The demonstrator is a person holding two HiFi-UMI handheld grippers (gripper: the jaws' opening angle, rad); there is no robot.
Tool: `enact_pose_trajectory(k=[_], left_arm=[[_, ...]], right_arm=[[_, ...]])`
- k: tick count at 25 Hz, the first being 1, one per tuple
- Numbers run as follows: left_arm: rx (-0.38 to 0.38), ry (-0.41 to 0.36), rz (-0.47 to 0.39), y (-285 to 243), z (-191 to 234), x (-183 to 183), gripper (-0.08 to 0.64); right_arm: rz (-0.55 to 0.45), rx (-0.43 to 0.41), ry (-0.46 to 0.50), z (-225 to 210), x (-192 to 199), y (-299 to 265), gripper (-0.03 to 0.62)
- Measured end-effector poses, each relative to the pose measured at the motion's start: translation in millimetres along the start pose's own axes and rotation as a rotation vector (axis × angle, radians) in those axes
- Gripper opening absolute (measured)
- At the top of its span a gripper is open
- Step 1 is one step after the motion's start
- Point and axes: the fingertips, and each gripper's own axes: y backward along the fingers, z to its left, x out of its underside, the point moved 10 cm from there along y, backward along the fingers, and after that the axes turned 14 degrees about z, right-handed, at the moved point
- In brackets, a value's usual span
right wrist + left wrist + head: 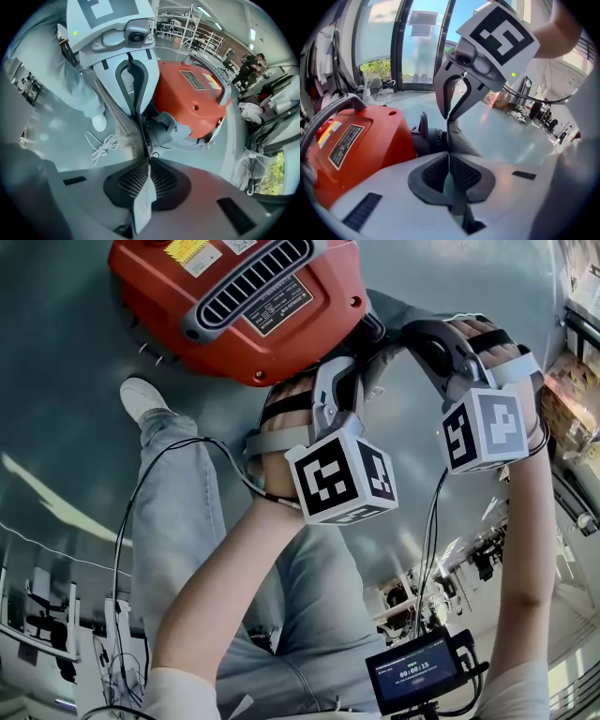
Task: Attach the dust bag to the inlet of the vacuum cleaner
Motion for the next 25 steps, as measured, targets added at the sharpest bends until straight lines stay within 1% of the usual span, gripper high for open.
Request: enact_pose_trajectory(k=[3, 5, 8, 10, 11, 13, 15, 16, 17, 18, 19, 20, 21, 22, 24, 25], left_arm=[[0.008, -0.025, 0.037, 4.4, -2.9, 0.2, 0.005], [0.001, -0.019, 0.064, 5.8, -2.3, -0.8, 0.006], [0.001, -0.004, 0.089, 10.7, -1.3, -5.3, 0.006], [-0.002, 0.008, 0.082, 10.5, -0.7, -9.9, 0.01], [-0.004, 0.005, 0.079, 7.8, -0.4, -12.1, 0.025], [-0.001, -0.022, 0.081, 1.2, -0.6, -14.8, 0.032], [0.021, -0.041, 0.075, -5.1, -2.0, -12.6, 0.031], [0.042, -0.021, 0.062, -9.2, -1.6, -8.8, 0.03], [0.064, 0.018, 0.045, -13.2, -0.6, -3.6, 0.028], [0.079, 0.055, 0.027, -16.0, 0.4, 1.4, 0.024], [0.08, 0.075, 0.015, -16.5, 0.9, 4.4, 0.019], [0.069, 0.079, 0.013, -14.9, 1.0, 4.9, 0.014], [0.056, 0.079, 0.02, -12.7, 1.2, 4.0, 0.012], [0.05, 0.083, 0.027, -10.9, 1.5, 3.0, 0.011], [0.053, 0.085, 0.036, -7.9, 0.9, 2.0, 0.011], [0.049, 0.078, 0.039, -6.8, 0.7, 1.3, 0.011]], right_arm=[[-0.013, -0.003, -0.011, -0.5, -2.8, 8.7, 0.017], [-0.014, -0.002, -0.022, 0.0, -2.7, 10.8, 0.017], [-0.019, -0.01, -0.069, -0.2, -1.4, 8.2, 0.017], [-0.019, -0.004, -0.058, 0.4, -2.7, 8.5, 0.017], [-0.014, 0.003, -0.043, 1.0, -3.3, 8.9, 0.017], [-0.005, 0.02, -0.03, 2.3, -3.9, 8.9, 0.017], [-0.009, 0.044, -0.021, 3.6, -6.3, 11.7, 0.017], [-0.032, 0.06, -0.018, 2.8, -9.9, 17.3, 0.017], [-0.08, 0.08, -0.027, 0.0, -16.3, 27.1, 0.017], [-0.145, 0.105, -0.054, -5.1, -25.4, 39.7, 0.006], [-0.193, 0.134, -0.082, -11.0, -35.8, 50.9, 0.005], [-0.197, 0.162, -0.081, -15.8, -44.5, 56.2, 0.005], [-0.179, 0.177, -0.059, -18.8, -48.7, 55.8, 0.005], [-0.173, 0.17, -0.057, -20.1, -46.5, 53.6, 0.003], [-0.18, 0.135, -0.145, -15.8, -25.1, 53.1, 0.003], [-0.16, 0.131, -0.193, -10.5, -10.8, 52.2, 0.003]])
